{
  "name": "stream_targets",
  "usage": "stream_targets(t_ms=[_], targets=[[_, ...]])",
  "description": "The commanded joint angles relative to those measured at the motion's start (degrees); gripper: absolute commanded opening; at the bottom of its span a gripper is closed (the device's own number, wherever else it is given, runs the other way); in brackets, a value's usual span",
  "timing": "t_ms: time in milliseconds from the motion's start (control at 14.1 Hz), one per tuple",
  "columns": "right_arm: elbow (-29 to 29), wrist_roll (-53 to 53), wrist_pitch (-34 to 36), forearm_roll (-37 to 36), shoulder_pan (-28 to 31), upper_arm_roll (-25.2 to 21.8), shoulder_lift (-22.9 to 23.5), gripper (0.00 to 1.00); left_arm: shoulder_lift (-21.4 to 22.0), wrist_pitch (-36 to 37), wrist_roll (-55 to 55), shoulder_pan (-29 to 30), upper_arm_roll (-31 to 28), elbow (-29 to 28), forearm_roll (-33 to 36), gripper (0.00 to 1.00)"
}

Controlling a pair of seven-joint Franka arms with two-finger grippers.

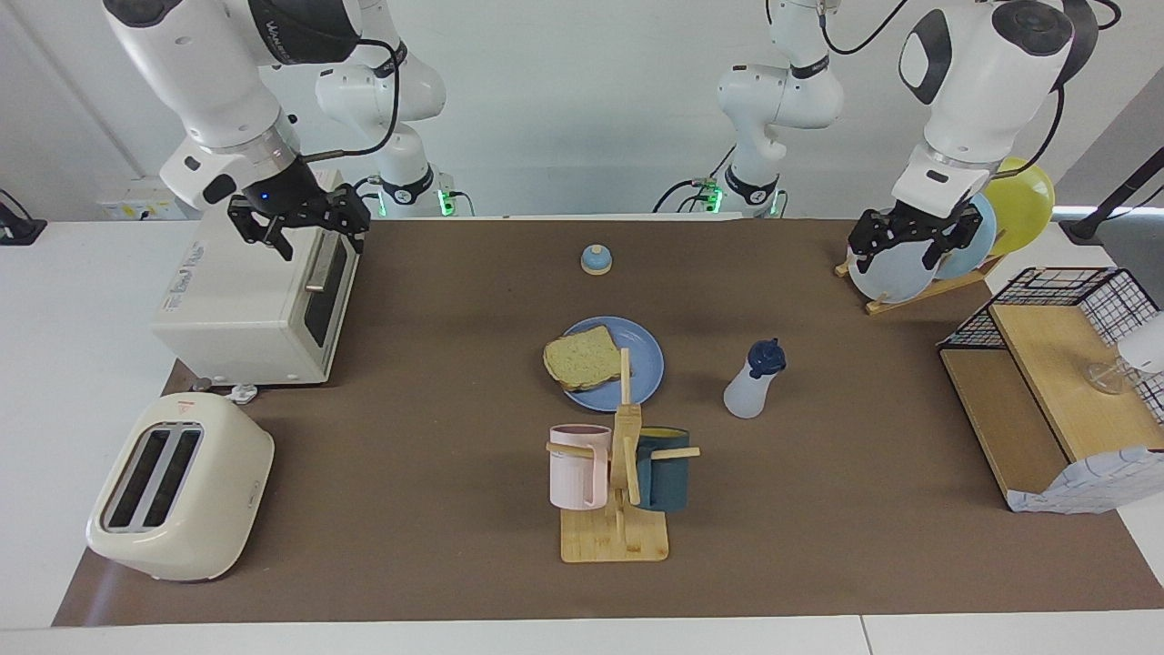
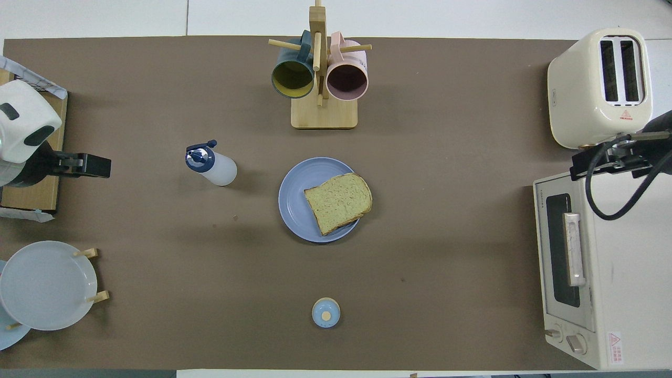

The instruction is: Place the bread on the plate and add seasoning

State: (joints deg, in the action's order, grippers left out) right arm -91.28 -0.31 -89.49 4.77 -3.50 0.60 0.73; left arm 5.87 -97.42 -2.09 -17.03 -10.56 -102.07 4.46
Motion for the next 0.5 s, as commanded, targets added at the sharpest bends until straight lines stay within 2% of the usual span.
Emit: stream_targets(t_ms=[0, 284, 426], targets=[[-4.68, 1.54, -4.98, 1.73, -1.15, 0.10, -2.31, 1.00, -0.94, 6.00, 0.86, 8.92, 9.12, 6.08, -2.08, 1.00], [-12.23, 3.21, -12.36, 4.10, -2.65, 0.10, -5.29, 1.00, -4.54, 14.70, 0.86, 14.39, 13.88, 13.89, -3.92, 1.00], [-12.87, 3.13, -12.47, 3.93, -3.44, 0.01, -5.48, 1.00, -3.85, 14.63, 1.04, 13.87, 13.81, 12.61, -4.80, 1.00]])
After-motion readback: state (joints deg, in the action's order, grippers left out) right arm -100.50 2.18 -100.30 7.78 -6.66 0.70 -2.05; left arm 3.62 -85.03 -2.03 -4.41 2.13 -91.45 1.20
